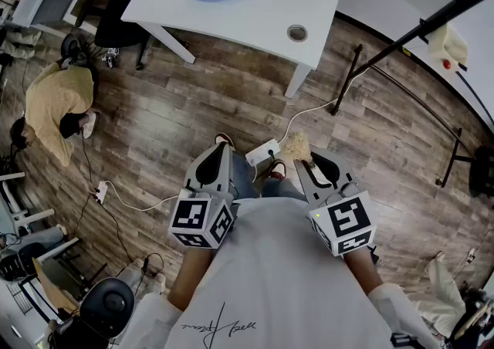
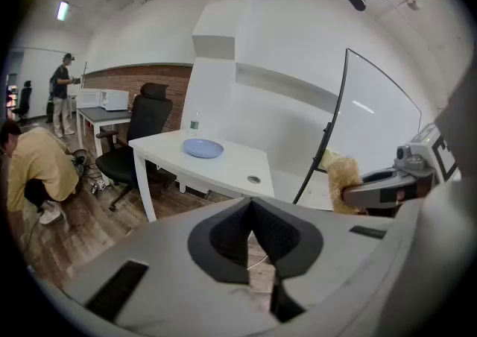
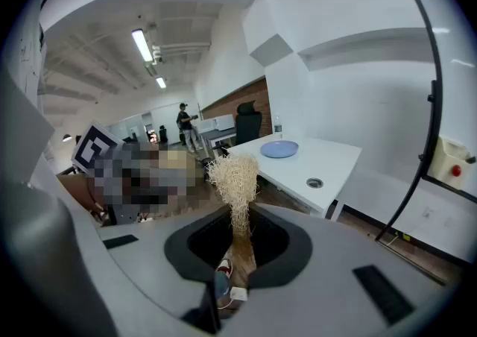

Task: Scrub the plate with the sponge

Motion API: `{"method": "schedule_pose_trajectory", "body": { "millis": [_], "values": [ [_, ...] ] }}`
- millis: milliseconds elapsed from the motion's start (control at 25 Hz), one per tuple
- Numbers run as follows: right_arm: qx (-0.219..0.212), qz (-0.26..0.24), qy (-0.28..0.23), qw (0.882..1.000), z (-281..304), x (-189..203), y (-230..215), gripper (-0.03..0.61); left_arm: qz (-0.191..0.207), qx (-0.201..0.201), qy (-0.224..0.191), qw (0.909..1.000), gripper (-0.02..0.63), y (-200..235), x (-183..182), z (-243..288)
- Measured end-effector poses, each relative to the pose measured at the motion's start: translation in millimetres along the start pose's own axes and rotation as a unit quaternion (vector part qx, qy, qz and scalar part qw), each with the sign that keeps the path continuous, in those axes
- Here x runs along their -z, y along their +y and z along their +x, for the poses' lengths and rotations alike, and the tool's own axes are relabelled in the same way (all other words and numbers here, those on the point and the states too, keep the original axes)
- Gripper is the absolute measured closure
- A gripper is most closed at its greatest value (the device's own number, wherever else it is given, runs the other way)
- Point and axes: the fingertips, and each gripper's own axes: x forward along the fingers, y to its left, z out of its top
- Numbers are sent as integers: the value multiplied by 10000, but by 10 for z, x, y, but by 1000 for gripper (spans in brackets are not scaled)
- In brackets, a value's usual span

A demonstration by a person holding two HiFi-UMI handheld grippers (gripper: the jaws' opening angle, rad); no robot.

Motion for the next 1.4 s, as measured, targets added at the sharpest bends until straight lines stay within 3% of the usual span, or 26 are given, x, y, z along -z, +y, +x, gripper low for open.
{"method": "schedule_pose_trajectory", "body": {
  "millis": [440, 640, 920, 1400],
  "values": [
    [-36, 20, 162, 9999, 759, -537, 183, 534, -52, -11, -4, 10000, 618, 842, -463, 246],
    [59, 445, -55, 9990, 1106, -889, 301, 532, -89, 21, -91, 9999, 618, 1330, -711, 258],
    [231, 367, -17, 9991, 1616, -1309, 518, 532, -76, 198, -212, 9996, 618, 1964, -1048, 338],
    [398, 422, 39, 9983, 2028, -1616, 817, 532, -100, 577, -317, 9978, 620, 2531, -1331, 491]
  ]
}}
